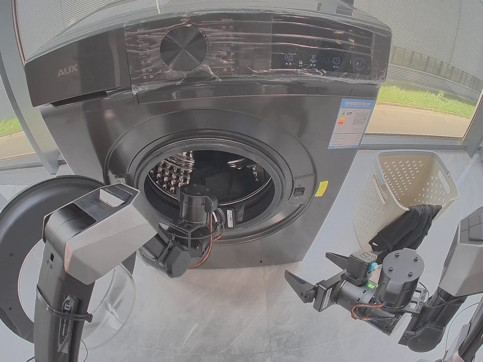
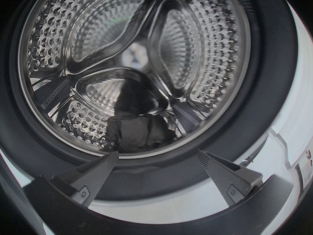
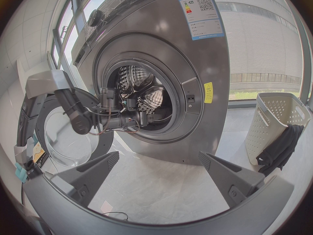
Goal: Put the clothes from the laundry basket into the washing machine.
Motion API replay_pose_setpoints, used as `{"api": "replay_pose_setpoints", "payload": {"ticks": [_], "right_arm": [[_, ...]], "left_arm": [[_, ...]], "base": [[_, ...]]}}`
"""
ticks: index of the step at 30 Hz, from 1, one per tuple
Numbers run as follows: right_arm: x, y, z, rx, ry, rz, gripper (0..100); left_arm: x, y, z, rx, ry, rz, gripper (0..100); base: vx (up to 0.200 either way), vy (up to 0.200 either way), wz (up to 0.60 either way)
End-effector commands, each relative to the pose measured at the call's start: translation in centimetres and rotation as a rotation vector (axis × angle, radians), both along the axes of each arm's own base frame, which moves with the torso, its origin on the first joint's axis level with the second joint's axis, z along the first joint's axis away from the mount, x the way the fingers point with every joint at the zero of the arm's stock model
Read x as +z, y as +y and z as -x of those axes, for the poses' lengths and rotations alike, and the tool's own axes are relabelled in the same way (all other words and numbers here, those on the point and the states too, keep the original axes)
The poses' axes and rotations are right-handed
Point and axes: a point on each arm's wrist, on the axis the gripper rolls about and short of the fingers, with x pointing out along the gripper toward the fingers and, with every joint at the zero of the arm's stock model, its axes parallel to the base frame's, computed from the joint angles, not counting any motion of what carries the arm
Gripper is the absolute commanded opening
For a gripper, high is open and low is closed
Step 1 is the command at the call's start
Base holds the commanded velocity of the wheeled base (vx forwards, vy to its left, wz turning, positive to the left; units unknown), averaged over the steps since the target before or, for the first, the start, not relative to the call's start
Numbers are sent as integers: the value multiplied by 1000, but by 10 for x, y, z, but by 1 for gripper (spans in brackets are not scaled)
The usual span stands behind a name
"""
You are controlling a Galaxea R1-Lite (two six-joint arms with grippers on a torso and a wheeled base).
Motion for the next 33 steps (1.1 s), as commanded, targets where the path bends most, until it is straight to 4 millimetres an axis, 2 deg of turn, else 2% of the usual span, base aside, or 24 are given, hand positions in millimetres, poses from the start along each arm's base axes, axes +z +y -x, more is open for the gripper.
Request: {"api": "replay_pose_setpoints", "payload": {"ticks": [1, 5, 7, 8, 9, 11, 13, 16, 17, 18, 21, 23, 25, 26, 33], "right_arm": [[0, -1, 1, 1, 1, 1, 100], [0, -1, 2, 0, 2, 1, 100], [0, -3, 2, -3, 3, 2, 100], [0, -3, 2, -3, 5, 3, 100], [0, -5, 3, -4, 6, 6, 100], [2, -8, 4, -11, 2, 3, 100], [3, -9, 4, -15, 0, 1, 100], [5, -14, 6, -26, 1, 5, 100], [5, -15, 6, -29, 2, 6, 100], [6, -19, 6, -41, 1, 9, 100], [14, -26, 6, -67, -24, -12, 100], [19, -29, 8, -70, -38, -23, 100], [19, -29, 8, -70, -38, -23, 100], [26, -34, 14, -71, -56, -38, 100], [32, -53, 23, -107, -65, -41, 100]], "left_arm": [[29, -15, 54, -92, -36, 27, 100], [42, -9, 80, -116, -43, 32, 100], [57, 3, 101, -124, -45, 36, 100], [59, 4, 103, -125, -45, 36, 100], [69, 14, 118, -125, -42, 43, 100], [81, 27, 135, -124, -46, 61, 100], [86, 31, 142, -126, -49, 70, 100], [105, 50, 175, -138, -65, 117, 100], [107, 52, 179, -139, -66, 123, 100], [111, 61, 194, -146, -66, 139, 100], [114, 75, 218, -158, -66, 140, 100], [117, 83, 229, -157, -77, 149, 100], [117, 83, 229, -157, -77, 149, 100], [125, 97, 243, -151, -110, 173, 100], [148, 122, 273, -150, -216, 228, 100]], "base": [[0, 0, 0], [0, 0, 0], [0, 0, 0], [0, 0, 0], [0, 0, 0], [0, 0, 0], [0, 0, 0], [0, 0, 0], [0, 0, 0], [0, 0, 0], [0, 0, 0], [0, 0, 0], [0, 0, 0], [0, 0, 0], [0, 0, 0]]}}
